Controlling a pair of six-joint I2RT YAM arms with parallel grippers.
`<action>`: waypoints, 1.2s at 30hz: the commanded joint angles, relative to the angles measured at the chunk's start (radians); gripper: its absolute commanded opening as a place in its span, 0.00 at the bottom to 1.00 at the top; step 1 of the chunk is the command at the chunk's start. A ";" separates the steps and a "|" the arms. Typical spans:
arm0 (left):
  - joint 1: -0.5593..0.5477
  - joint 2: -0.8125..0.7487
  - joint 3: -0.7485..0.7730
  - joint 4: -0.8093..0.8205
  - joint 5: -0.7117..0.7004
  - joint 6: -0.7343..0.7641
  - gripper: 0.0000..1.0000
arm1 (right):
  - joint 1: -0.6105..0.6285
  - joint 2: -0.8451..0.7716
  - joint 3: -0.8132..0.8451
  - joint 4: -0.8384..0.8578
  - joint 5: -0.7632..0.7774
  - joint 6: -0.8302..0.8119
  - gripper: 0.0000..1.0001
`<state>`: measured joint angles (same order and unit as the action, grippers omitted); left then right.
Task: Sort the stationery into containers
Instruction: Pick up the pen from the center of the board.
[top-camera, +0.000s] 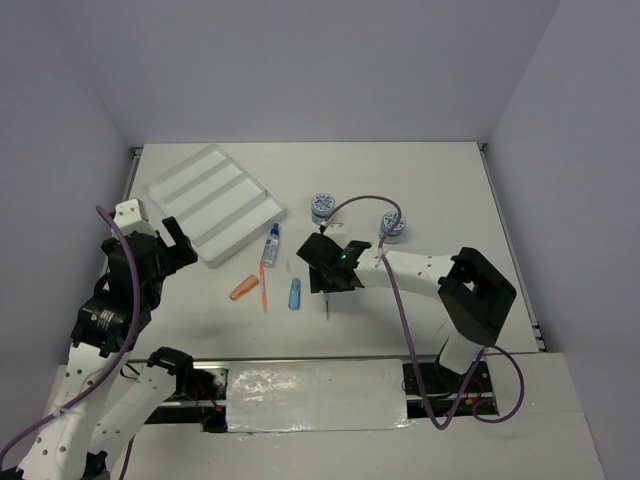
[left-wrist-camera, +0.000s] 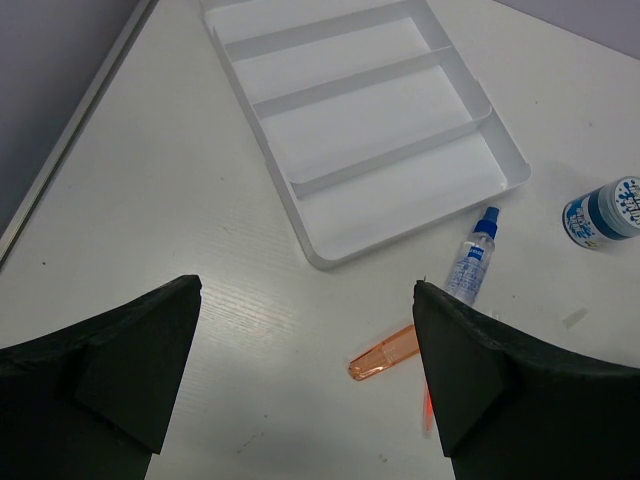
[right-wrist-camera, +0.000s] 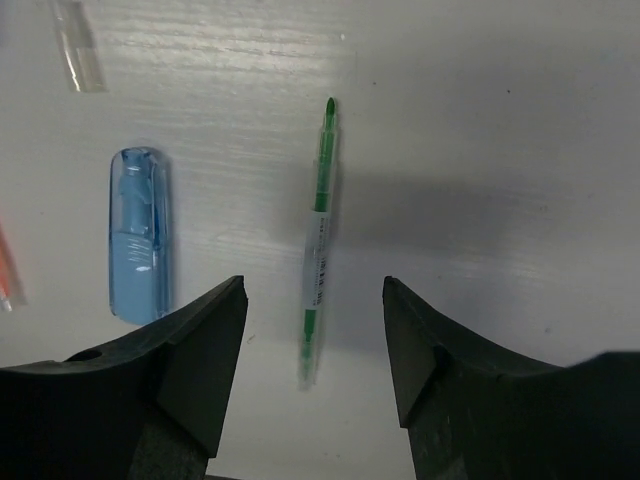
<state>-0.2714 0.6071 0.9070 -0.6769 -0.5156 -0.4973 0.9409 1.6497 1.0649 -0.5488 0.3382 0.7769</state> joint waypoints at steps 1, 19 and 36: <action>0.005 -0.001 0.001 0.031 0.000 0.013 0.99 | 0.006 0.018 0.010 0.059 0.030 0.036 0.63; 0.005 0.002 0.001 0.033 0.011 0.014 0.99 | 0.015 0.114 -0.043 0.084 0.004 0.041 0.24; -0.220 0.368 0.104 0.211 0.343 -0.058 0.99 | 0.006 -0.523 -0.217 -0.109 0.140 0.127 0.00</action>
<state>-0.3744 0.8425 0.9367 -0.5861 -0.2554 -0.5232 0.9466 1.2884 0.8387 -0.5312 0.3717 0.8581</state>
